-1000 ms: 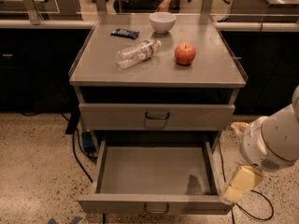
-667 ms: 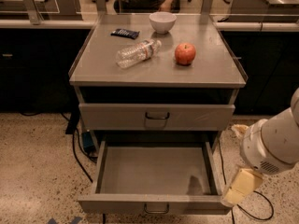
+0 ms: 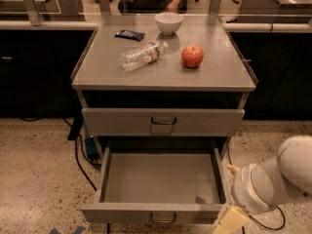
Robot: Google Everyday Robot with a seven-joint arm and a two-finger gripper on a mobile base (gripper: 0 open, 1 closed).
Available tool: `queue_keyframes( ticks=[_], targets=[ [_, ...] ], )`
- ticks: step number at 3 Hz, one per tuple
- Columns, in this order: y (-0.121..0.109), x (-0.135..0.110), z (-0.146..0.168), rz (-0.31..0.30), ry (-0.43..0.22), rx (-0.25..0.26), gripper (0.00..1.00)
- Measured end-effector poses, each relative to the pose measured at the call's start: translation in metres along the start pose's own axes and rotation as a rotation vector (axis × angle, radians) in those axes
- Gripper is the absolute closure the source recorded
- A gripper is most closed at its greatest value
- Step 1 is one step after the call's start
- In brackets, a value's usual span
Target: Close middle drawer
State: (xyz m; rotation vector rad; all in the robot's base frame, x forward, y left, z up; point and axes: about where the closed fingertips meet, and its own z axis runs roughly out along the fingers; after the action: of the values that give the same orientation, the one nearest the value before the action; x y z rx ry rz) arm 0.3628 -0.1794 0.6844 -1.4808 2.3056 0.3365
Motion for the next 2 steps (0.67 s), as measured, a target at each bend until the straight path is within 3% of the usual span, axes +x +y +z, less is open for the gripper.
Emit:
queue_keyframes(
  ticks=[1, 2],
  targets=[
    [0.017, 0.012, 0.077, 0.028, -0.039, -0.051, 0.00],
    [0.005, 0.011, 0.085, 0.038, -0.061, -0.009, 0.00]
  ],
)
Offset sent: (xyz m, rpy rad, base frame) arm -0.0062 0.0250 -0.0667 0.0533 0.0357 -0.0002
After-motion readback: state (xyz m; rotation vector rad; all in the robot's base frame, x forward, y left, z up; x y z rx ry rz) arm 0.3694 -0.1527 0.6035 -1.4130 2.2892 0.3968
